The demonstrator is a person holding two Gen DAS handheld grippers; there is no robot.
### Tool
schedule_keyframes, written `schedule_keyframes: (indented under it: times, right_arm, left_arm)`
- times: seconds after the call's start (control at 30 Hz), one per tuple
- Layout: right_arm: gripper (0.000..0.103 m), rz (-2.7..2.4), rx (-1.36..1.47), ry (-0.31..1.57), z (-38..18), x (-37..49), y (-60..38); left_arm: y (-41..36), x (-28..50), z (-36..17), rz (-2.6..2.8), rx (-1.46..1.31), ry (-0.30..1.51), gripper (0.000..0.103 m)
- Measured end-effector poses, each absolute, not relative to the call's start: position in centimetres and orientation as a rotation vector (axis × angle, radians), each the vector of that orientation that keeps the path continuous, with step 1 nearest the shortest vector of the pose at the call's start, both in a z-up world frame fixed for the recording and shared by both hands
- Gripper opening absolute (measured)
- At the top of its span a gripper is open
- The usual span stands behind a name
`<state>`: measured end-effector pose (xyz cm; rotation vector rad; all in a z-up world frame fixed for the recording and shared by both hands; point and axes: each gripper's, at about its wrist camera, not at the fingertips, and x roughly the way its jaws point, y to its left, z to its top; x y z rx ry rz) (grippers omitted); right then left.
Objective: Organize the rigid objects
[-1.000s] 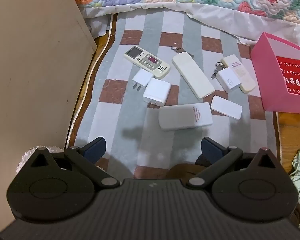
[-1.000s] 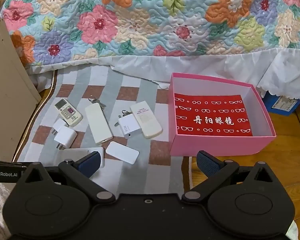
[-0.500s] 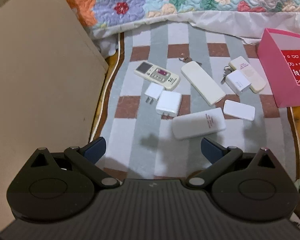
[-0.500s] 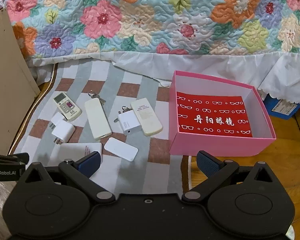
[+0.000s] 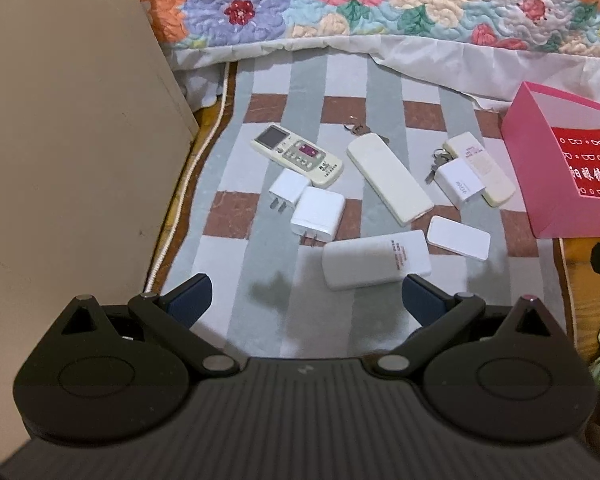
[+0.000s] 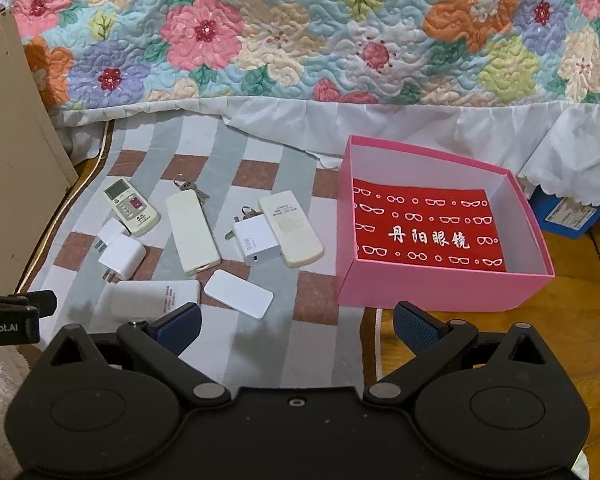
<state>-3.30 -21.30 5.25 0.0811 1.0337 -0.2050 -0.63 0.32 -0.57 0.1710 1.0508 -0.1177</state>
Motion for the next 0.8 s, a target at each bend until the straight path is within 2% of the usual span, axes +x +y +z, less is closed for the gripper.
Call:
schedule_keyframes:
  times: [0.8]
  right_arm:
    - [0.103,-0.241,0.064,1.016,5.1,-3.4,-21.4]
  left_arm:
    - [1.6,-0.6,-0.4,-0.095,0.187,1.049,0.103]
